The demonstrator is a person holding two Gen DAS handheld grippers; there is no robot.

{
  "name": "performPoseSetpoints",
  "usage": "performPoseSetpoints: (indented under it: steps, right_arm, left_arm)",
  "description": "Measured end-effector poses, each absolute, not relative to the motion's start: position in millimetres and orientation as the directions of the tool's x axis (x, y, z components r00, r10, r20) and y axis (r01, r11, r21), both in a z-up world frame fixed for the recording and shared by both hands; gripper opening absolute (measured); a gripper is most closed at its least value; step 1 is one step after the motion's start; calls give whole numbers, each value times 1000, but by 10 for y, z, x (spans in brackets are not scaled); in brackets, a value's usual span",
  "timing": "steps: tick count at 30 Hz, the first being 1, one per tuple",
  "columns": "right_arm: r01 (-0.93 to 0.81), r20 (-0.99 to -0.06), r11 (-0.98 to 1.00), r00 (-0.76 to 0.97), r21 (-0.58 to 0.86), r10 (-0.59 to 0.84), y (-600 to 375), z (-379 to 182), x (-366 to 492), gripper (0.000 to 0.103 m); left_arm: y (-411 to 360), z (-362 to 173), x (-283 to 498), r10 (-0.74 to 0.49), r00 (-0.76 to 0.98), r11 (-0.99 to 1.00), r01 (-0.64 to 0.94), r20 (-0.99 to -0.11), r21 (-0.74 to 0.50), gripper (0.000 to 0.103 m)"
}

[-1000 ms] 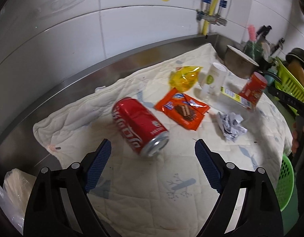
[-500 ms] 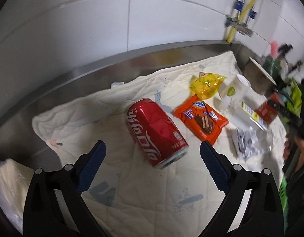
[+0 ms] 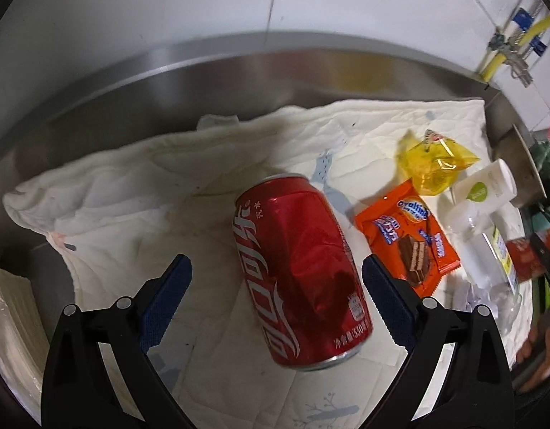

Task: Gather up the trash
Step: 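Grasp the red cartoon paper cup with the right tool while the left tool grasps the red Coca-Cola can, then drop the red cup into the green basket with the right tool while the left tool drops the can in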

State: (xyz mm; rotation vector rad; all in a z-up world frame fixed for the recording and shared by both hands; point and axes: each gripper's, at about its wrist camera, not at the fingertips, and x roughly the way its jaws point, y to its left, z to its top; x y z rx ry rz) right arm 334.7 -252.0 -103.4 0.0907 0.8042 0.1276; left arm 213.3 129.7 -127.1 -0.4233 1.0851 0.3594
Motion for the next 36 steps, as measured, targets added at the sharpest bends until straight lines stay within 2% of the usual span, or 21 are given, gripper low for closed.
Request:
performPoseSetpoints:
  steps: [5,8,11,18,22,27,31,36]
  right_arm:
    - [-82,-671,986,724,146,159,-2699,-773,3038,65]
    - [-79,-642,986,751,145,154,-2842,-591,2780,65]
    - [-63,-626,987,767,145,141,-2997,-448,2504,65]
    - [32,-622,990,781,134,59,-3493,-361,1623,65]
    - [115,-655,991,754,74,-39,-3707,-591,1108,65]
    - [211,-742,977,658,15,-130,-3954,-1129,620,65]
    - [278,-816,960,555,2,-160,-4151,-1626,380,65]
    - [348,-859,937,482,6,-173,-4340,-2008,194,65]
  left_arm:
    - [1264,-1366,2198,45,412,868,-467,-910,-169,94]
    - [1237,-1395,2220,13,420,871,-450,-908,-196,86]
    - [1199,-1408,2245,-29,427,875,-427,-904,-230,74]
    - [1142,-1346,2196,-20,438,895,-392,-899,-211,72]
    - [1153,-1235,2083,-23,461,896,-384,-887,-223,72]
    - [1014,-991,1862,-36,512,921,-316,-858,-227,72]
    - [797,-811,1678,-82,548,942,-229,-832,-244,71]
    - [382,-626,1521,-163,568,958,-106,-807,-268,71]
